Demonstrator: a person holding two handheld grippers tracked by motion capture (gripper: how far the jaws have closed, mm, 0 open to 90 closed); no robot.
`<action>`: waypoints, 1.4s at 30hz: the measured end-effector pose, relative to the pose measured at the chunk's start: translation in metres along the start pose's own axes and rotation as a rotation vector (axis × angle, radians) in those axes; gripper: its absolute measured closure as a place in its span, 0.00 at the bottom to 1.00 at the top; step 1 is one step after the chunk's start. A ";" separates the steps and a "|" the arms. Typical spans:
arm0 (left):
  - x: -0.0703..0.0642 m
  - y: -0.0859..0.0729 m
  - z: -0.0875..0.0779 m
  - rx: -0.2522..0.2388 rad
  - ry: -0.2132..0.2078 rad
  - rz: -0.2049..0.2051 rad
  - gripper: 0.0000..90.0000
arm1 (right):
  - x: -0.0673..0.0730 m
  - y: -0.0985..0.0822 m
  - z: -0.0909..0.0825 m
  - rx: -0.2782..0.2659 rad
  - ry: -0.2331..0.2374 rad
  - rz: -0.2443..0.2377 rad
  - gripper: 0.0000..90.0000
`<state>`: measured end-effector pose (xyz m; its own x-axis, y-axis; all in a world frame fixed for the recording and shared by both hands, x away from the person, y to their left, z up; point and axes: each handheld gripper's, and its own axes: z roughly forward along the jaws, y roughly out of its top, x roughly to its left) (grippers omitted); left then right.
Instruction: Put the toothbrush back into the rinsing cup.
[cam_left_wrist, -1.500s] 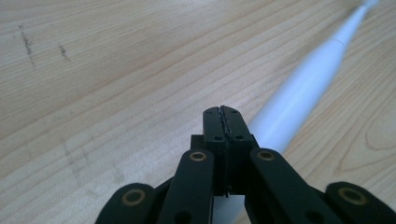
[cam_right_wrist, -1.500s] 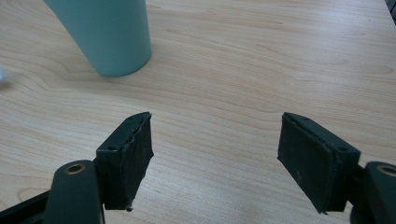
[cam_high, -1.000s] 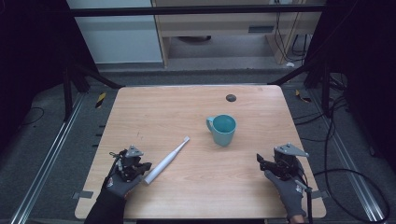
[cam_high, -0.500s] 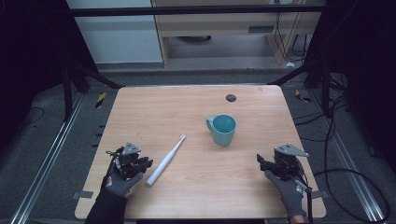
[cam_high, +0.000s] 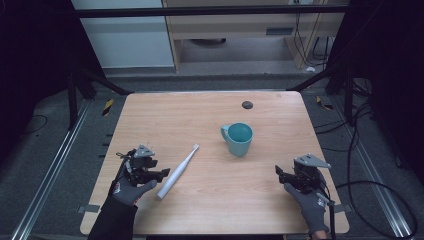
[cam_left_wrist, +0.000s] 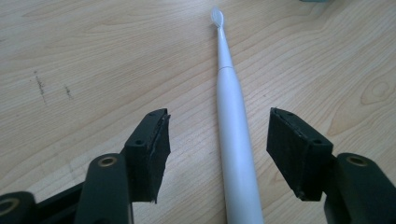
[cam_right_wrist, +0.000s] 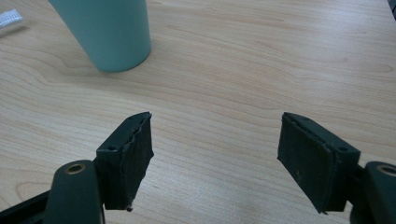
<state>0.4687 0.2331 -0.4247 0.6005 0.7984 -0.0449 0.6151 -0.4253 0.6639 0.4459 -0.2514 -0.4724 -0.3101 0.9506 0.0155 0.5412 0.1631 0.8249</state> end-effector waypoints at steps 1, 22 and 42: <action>0.000 0.002 0.000 0.014 -0.003 0.004 0.41 | 0.000 0.000 0.000 0.000 0.000 -0.001 0.29; -0.011 0.024 0.038 0.245 -0.048 0.058 0.34 | 0.001 0.001 0.001 0.009 -0.004 -0.009 0.29; -0.007 0.018 0.060 0.352 -0.089 -0.005 0.46 | 0.001 0.000 0.003 0.022 -0.001 -0.010 0.29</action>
<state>0.5063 0.1944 -0.4567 0.6297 0.7671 -0.1226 0.7469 -0.5545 0.3669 0.4480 -0.2500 -0.4738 -0.3147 0.9492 0.0063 0.5551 0.1787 0.8124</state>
